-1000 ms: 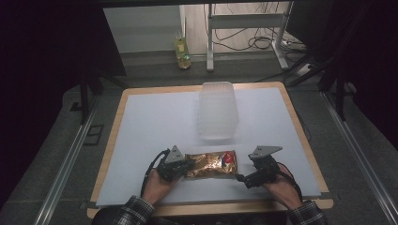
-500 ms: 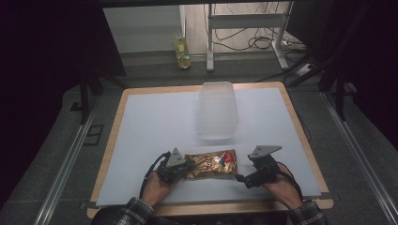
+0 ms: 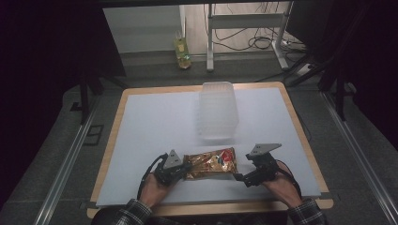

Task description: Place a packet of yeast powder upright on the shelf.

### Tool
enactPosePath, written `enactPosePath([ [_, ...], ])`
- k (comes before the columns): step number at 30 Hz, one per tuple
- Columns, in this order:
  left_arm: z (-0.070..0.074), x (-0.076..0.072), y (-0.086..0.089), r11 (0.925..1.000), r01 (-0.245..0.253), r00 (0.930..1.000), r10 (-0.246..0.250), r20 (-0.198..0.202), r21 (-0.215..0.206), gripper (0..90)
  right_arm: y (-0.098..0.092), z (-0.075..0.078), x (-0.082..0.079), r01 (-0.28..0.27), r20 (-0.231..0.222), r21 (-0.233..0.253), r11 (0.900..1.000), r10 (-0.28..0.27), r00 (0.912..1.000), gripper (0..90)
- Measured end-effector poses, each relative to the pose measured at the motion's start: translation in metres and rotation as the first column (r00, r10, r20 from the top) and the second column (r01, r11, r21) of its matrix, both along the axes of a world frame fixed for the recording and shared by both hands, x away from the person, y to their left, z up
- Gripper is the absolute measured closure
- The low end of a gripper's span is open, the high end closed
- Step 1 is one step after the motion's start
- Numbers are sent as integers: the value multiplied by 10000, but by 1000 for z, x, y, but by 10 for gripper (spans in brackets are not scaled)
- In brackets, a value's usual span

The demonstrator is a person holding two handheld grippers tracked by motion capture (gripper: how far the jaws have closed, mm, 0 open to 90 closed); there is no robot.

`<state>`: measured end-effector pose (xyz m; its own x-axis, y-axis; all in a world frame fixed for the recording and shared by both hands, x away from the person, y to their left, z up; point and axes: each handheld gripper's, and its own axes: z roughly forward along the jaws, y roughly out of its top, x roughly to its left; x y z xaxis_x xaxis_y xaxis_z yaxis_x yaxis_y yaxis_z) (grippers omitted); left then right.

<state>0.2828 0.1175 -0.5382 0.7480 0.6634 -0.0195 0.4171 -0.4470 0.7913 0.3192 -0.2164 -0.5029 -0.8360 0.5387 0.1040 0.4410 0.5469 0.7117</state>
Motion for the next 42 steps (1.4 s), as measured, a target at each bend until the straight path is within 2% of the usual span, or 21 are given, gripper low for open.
enactPosePath([
  [2, 0, 0, 0, 10000, -17, 10000, 17, -14, -2, 897, 1, 0, 1, -57, -39, 18, 10000, 57, 10000, 33],
  [6, -1, 0, 1, 10000, -35, 10000, 35, -35, -25, 897, 10, -4, 4, -331, -490, 151, 9993, 338, 9982, 33],
  [10, -1, 0, 1, 10000, -59, 10000, 59, -58, -55, 897, 18, -7, 7, -496, -699, 212, 9985, 510, 9963, 33],
  [19, -2, 0, 3, 9998, -103, 9998, 100, -164, -175, 896, 31, -12, 20, -628, -1383, 644, 9959, 712, 9878, 34],
  [21, -2, 0, 2, 9999, -86, 9999, 86, -99, -89, 896, 33, -13, 22, -660, -1506, 699, 9954, 759, 9857, 37],
  [24, -2, -1, 1, 10000, -80, 10000, 80, -3, 28, 896, 38, -11, 25, -668, -1543, 706, 9953, 770, 9850, 43],
  [26, -2, -1, 2, 10000, -75, 10000, 75, -44, -15, 896, 39, -11, 26, -673, -1624, 767, 9948, 791, 9836, 43],
  [27, -2, 0, 2, 9998, -129, 9998, 126, -147, -174, 896, 42, -9, 28, -700, -1704, 811, 9942, 830, 9819, 44],
  [30, -2, 0, 3, 9997, -144, 9998, 141, -172, -176, 896, 46, -6, 28, -806, -1806, 918, 9925, 962, 9789, 44],
  [35, -2, 0, 4, 9999, -125, 9997, 124, -228, -78, 895, 50, 1, 30, -662, -2010, 1305, 9892, 918, 9753, 39],
  [39, -2, 0, 4, 9999, -144, 9996, 143, -261, -57, 895, 56, 8, 31, -646, -2016, 1224, 9904, 885, 9755, 42],
  [42, -2, -1, 4, 9999, -163, 9995, 161, -259, -49, 888, 60, 12, 31, -565, -1826, 987, 9935, 739, 9804, 107],
])
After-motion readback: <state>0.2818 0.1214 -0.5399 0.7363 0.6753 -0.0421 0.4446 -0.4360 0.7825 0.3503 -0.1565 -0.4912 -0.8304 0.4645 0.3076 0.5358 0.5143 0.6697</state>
